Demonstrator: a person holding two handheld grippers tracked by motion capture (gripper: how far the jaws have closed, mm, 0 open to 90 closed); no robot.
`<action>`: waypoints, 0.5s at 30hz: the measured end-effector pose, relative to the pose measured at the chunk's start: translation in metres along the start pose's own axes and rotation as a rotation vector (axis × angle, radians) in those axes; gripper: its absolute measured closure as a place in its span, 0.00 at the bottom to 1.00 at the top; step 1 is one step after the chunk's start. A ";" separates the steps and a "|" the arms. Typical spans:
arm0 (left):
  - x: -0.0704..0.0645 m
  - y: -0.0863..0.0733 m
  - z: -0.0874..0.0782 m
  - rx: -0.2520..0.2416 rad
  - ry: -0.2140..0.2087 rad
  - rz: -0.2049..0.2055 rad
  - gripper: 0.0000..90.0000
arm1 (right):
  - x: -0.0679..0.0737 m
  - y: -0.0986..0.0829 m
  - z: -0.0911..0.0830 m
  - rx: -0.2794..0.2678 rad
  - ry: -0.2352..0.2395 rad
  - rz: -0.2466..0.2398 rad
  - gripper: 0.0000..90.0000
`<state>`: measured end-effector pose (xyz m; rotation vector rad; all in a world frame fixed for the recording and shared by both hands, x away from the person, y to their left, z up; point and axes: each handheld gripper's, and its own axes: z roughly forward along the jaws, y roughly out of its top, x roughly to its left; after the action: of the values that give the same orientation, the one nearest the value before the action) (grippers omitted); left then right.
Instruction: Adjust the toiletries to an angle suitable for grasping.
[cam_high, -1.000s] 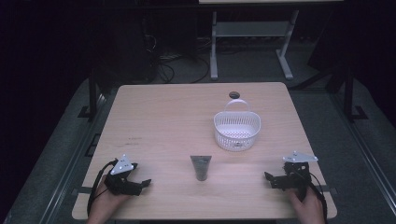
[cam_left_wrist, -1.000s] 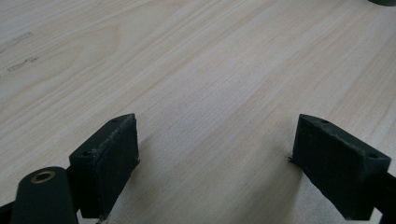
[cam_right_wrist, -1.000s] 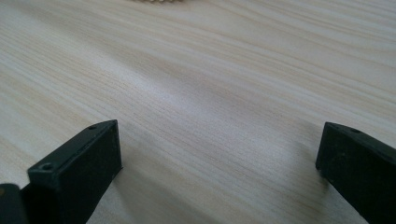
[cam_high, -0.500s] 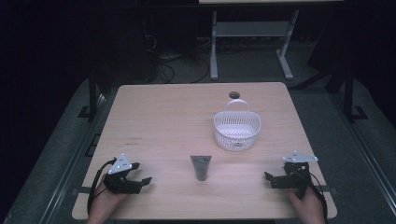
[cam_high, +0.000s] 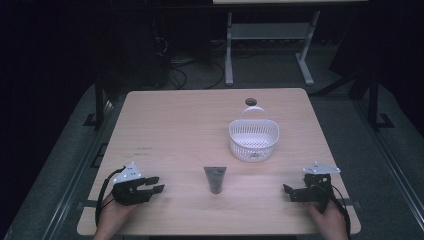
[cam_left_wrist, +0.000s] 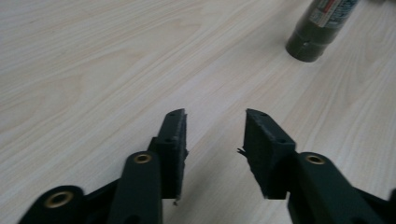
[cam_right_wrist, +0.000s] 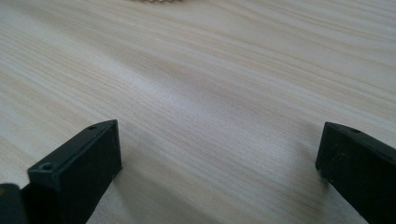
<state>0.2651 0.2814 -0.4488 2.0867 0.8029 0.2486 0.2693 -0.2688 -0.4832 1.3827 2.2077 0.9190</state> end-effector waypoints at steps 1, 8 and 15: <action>-0.001 0.001 0.000 -0.004 -0.007 0.000 0.72 | 0.000 0.000 0.000 0.000 0.000 0.000 0.00; -0.006 0.015 -0.001 -0.015 -0.048 0.022 0.99 | 0.000 0.000 0.000 0.000 0.000 0.000 0.00; -0.013 0.028 -0.001 -0.032 -0.062 0.042 0.99 | 0.000 0.000 0.000 0.000 0.000 0.000 0.00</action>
<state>0.2680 0.2620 -0.4248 2.0724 0.7145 0.2173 0.2693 -0.2687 -0.4831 1.3830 2.2077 0.9190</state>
